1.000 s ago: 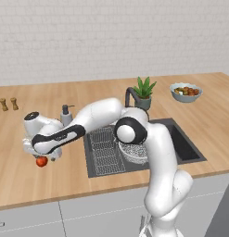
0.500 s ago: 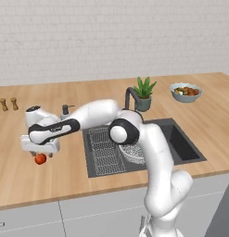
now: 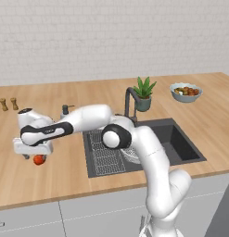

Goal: Put the colander in the sink, put the apple in the colander, and turn on the sink faucet and pour water over the colander.

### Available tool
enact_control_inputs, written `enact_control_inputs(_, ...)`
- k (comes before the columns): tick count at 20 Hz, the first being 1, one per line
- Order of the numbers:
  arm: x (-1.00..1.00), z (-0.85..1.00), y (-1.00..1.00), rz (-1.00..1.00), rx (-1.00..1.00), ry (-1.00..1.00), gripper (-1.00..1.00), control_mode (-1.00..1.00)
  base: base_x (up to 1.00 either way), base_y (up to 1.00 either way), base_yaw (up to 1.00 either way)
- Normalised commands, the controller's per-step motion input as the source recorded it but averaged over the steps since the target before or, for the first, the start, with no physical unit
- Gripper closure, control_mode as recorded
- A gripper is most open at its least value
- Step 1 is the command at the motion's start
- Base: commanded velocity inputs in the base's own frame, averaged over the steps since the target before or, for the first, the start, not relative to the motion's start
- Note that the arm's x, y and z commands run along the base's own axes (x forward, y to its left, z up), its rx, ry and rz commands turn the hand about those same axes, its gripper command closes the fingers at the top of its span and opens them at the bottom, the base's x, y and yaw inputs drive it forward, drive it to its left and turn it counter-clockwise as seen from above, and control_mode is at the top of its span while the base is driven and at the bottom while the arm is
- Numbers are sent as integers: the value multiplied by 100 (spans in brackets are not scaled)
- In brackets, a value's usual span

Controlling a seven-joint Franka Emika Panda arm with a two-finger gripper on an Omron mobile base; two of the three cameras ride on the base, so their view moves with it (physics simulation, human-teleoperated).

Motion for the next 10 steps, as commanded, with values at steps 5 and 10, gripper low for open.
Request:
enact_control_inputs(5,-7,-30,-8,4,-5,0,-100,-100,0,0,0)
enact_control_inputs(10,-12,-31,-10,7,-9,0,-100,-100,0,0,0)
